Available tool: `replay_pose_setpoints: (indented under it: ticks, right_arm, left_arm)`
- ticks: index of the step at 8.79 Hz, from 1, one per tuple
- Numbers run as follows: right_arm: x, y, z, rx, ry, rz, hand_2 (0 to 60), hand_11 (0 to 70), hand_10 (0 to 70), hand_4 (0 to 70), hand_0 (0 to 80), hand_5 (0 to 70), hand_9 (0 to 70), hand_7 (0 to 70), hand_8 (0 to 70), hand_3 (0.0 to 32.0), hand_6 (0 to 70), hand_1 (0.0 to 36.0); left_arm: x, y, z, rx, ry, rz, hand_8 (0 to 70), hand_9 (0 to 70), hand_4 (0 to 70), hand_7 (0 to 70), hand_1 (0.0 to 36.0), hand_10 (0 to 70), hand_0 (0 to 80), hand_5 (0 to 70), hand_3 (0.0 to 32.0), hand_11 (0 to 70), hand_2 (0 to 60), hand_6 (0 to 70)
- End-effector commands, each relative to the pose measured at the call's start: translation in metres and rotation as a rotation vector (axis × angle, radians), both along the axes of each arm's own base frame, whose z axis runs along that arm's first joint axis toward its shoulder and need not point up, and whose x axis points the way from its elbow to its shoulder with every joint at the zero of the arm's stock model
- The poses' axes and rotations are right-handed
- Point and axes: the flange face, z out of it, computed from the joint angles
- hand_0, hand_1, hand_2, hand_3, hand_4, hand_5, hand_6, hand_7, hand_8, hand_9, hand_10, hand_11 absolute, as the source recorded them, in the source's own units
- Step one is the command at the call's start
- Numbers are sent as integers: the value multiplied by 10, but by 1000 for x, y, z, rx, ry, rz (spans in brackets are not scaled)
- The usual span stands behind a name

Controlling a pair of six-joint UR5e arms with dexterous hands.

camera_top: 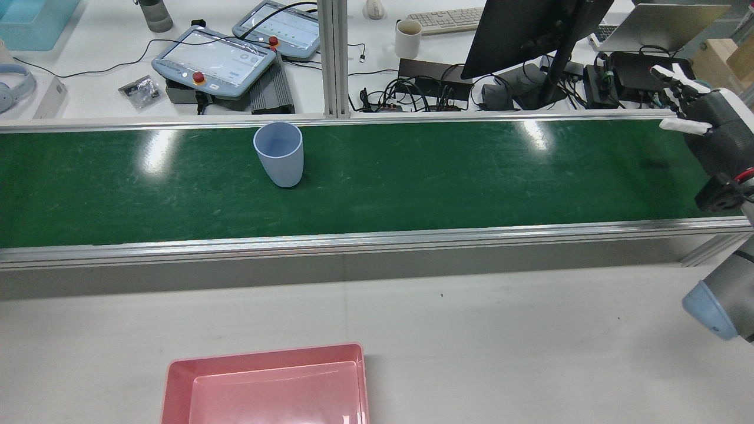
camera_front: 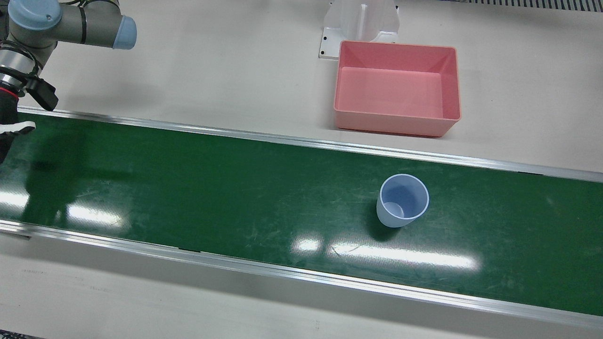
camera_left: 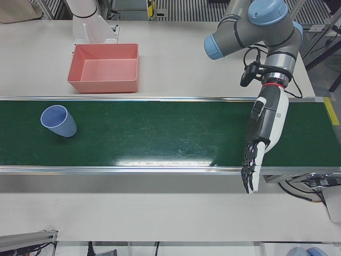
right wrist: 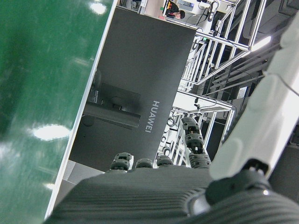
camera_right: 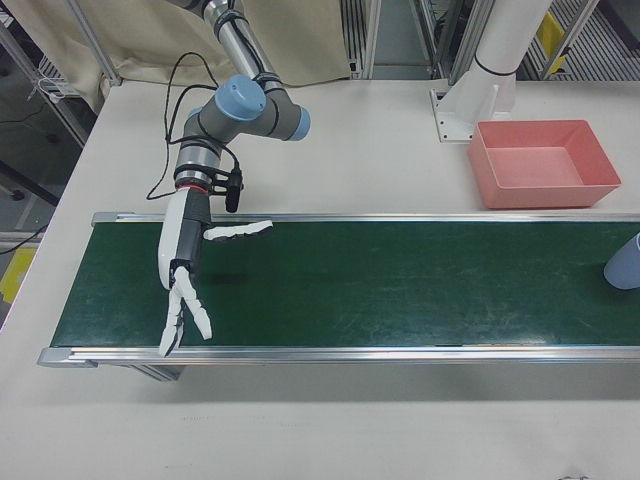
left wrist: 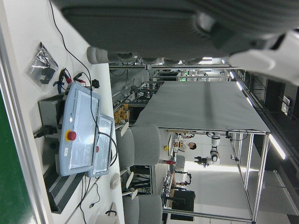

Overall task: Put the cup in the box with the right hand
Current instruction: 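Raise the right hand and open its fingers as the blue cup approaches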

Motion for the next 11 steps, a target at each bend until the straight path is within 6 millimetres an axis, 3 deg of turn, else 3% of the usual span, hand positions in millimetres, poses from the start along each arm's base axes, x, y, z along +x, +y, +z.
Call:
replay_pose_setpoints:
  ticks: [1, 3, 6, 11]
  right_arm:
    - [2, 6, 5, -13, 8, 5, 0, 57, 27, 0, 470, 41, 0, 18, 0, 0, 22, 71]
    - [-3, 13, 13, -21, 49, -1, 0, 58, 28, 0, 473, 42, 0, 5, 0, 0, 20, 71]
    - [-25, 14, 10, 6, 61, -40, 0, 75, 40, 0, 476, 43, 0, 0, 0, 0, 3, 62]
    - [-24, 15, 7, 28, 49, -39, 0, 82, 44, 0, 486, 48, 18, 0, 0, 0, 0, 53]
  left_arm:
    - [0, 0, 1, -1, 0, 0, 0, 0, 0, 0, 0, 0, 0, 0, 0, 0, 0, 0]
    - [0, 0, 1, -3, 0, 0, 0, 0, 0, 0, 0, 0, 0, 0, 0, 0, 0, 0]
    - [0, 0, 0, -1, 0, 0, 0, 0, 0, 0, 0, 0, 0, 0, 0, 0, 0, 0]
    - [0, 0, 0, -1, 0, 0, 0, 0, 0, 0, 0, 0, 0, 0, 0, 0, 0, 0]
